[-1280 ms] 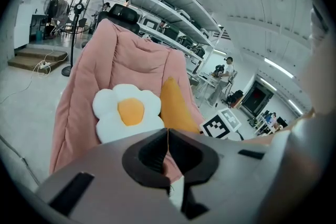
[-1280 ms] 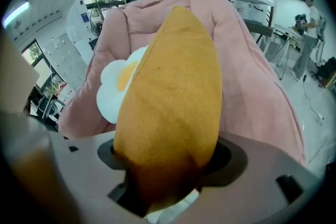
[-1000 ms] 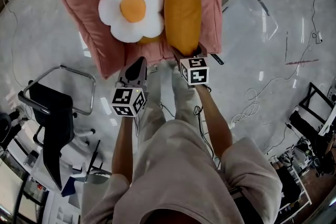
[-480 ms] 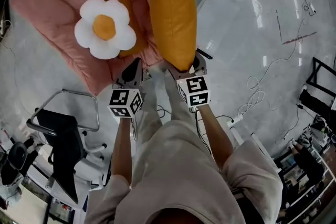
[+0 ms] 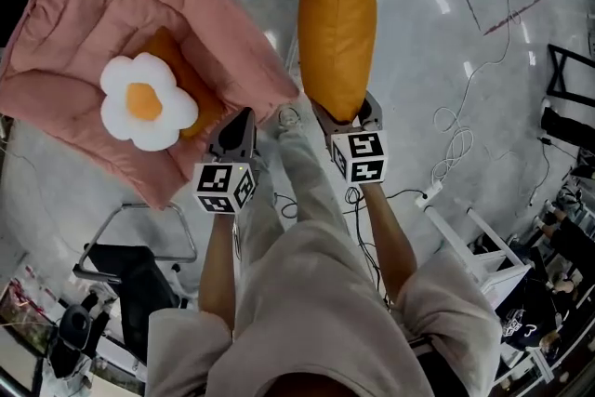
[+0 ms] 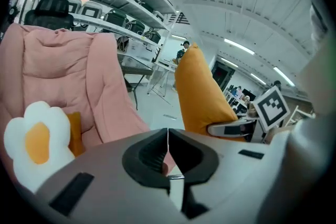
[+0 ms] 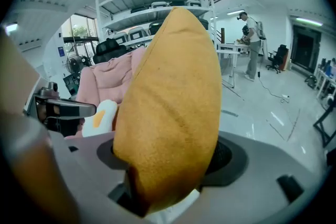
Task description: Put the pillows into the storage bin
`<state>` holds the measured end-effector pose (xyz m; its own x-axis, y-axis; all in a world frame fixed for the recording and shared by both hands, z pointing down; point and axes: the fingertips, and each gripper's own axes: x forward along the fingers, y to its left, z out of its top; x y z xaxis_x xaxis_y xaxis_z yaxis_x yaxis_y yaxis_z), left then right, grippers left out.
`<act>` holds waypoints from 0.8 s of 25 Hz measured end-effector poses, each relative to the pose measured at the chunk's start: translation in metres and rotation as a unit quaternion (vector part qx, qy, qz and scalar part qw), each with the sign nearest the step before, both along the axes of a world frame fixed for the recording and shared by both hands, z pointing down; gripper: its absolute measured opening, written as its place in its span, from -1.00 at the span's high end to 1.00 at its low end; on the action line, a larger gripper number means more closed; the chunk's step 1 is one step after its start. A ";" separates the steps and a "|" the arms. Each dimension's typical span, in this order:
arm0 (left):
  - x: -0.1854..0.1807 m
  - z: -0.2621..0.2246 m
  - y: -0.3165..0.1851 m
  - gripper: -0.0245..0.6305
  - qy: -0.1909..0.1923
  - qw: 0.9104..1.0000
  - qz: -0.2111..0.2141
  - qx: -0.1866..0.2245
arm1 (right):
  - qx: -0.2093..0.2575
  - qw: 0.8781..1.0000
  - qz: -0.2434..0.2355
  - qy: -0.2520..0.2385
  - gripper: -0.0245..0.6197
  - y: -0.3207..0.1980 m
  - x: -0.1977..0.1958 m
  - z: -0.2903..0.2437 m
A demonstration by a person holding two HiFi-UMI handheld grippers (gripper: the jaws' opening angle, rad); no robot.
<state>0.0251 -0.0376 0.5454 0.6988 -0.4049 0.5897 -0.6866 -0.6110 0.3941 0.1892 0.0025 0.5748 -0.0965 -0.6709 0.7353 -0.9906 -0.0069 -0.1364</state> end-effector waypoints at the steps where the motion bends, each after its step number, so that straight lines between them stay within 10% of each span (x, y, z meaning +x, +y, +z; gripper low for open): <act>1: 0.011 0.002 -0.001 0.89 -0.001 1.000 0.005 -0.001 | -0.004 1.000 0.009 0.000 -0.18 0.001 0.014 0.007; 20: 0.043 0.073 0.005 0.89 -0.040 0.997 0.036 -0.045 | -0.222 0.958 0.141 -0.111 -0.23 -0.004 0.093 0.285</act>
